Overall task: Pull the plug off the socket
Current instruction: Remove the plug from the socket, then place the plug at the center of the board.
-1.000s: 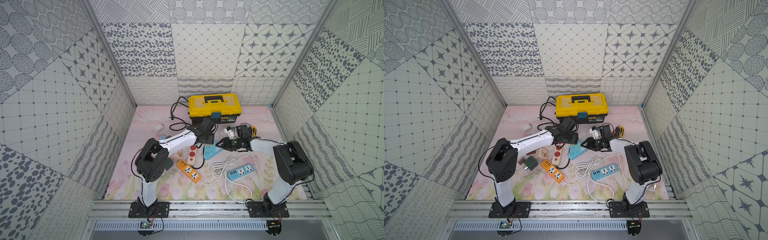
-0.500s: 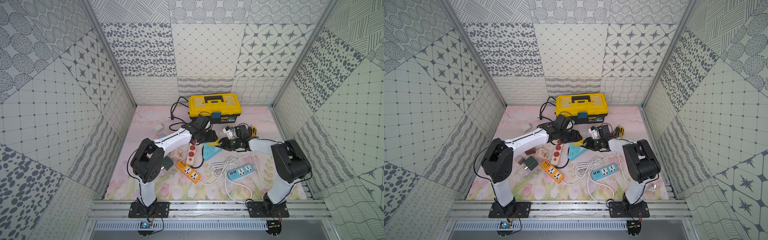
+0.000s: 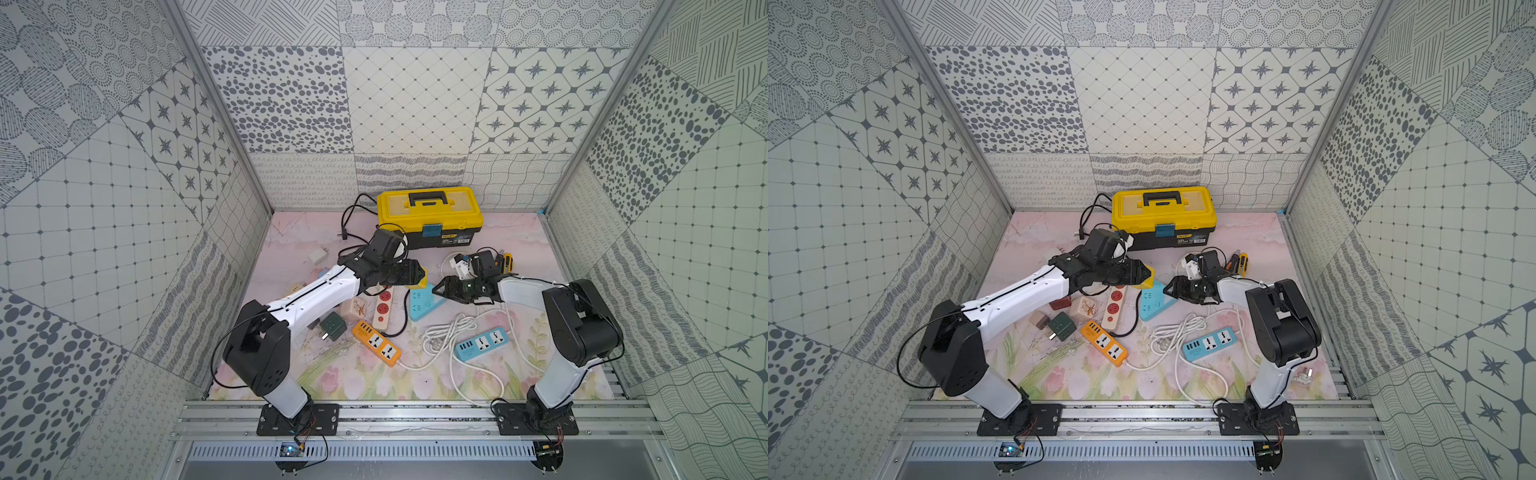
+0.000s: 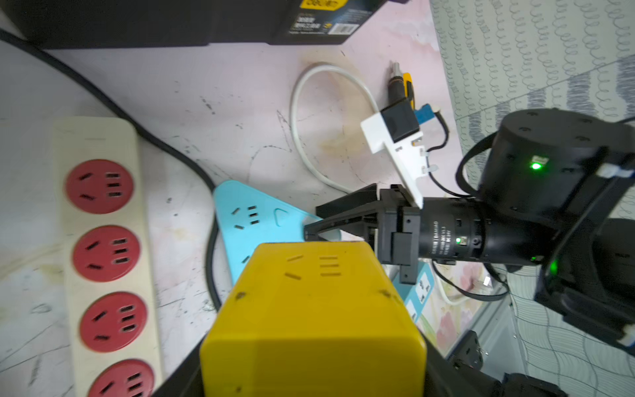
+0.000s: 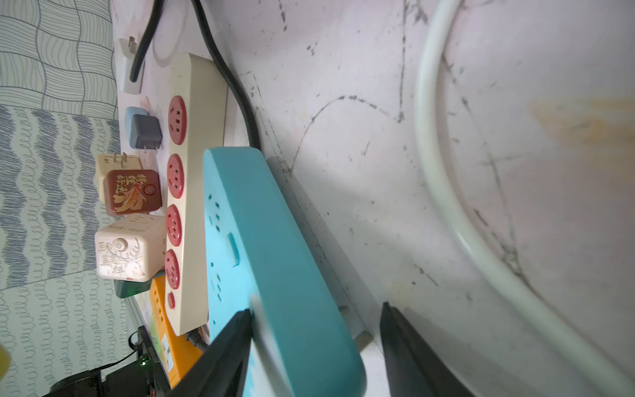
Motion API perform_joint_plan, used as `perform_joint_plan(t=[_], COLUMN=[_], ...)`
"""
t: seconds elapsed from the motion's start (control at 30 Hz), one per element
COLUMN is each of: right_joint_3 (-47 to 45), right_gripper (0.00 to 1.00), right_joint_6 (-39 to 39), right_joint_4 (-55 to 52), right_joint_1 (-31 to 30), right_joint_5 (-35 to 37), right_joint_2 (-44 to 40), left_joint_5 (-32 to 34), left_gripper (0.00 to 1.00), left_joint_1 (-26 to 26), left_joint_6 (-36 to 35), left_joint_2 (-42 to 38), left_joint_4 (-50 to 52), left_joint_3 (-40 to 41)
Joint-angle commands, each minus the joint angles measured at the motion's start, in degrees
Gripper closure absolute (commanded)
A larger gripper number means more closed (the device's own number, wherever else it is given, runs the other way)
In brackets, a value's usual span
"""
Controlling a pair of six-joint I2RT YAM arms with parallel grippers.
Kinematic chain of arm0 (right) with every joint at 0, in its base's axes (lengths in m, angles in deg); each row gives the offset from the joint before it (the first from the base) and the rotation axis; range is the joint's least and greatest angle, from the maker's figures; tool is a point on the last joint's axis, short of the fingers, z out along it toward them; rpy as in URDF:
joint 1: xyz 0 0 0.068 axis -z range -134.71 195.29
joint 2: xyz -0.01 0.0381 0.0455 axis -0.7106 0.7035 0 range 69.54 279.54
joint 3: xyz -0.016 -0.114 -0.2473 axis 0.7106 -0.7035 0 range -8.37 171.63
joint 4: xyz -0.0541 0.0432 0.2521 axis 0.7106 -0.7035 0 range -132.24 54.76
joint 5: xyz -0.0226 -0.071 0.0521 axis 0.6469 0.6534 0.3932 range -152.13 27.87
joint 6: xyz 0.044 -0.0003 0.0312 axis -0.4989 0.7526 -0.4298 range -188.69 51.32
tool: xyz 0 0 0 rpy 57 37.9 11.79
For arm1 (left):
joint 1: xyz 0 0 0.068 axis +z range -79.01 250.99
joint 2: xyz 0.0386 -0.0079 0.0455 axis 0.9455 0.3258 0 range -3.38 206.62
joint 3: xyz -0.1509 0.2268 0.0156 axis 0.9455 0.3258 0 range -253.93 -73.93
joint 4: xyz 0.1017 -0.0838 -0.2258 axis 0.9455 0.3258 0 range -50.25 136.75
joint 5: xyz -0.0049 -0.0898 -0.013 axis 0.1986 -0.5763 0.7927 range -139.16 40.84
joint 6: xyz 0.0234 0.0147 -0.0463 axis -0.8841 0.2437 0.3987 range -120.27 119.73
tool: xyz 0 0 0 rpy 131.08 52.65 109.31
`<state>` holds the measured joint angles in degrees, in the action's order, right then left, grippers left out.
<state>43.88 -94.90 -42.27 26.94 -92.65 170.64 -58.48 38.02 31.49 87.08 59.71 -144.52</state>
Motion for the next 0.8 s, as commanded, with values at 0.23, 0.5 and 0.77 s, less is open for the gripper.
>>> perform_joint_plan(t=[0.23, 0.5, 0.77], right_joint_3=[3.69, -8.05, -24.3], right_gripper=[0.26, 0.29, 0.29], right_joint_6=[5.31, 7.33, 5.81], right_joint_4=[-7.32, 2.7, 16.06], right_joint_1=[0.51, 0.53, 0.68], right_joint_5=[7.58, 14.4, 22.17], right_joint_2=[-11.94, -32.34, -50.65], left_joint_5=[9.47, 6.42, 6.99], left_gripper=[0.85, 0.84, 0.77], left_joint_1=[16.02, 21.03, 21.6], left_joint_6=[5.18, 1.01, -4.52], left_joint_2=[-4.44, 9.35, 19.57], left_joint_4=[-1.77, -2.4, 2.73], left_joint_3=[8.26, 0.17, -8.92])
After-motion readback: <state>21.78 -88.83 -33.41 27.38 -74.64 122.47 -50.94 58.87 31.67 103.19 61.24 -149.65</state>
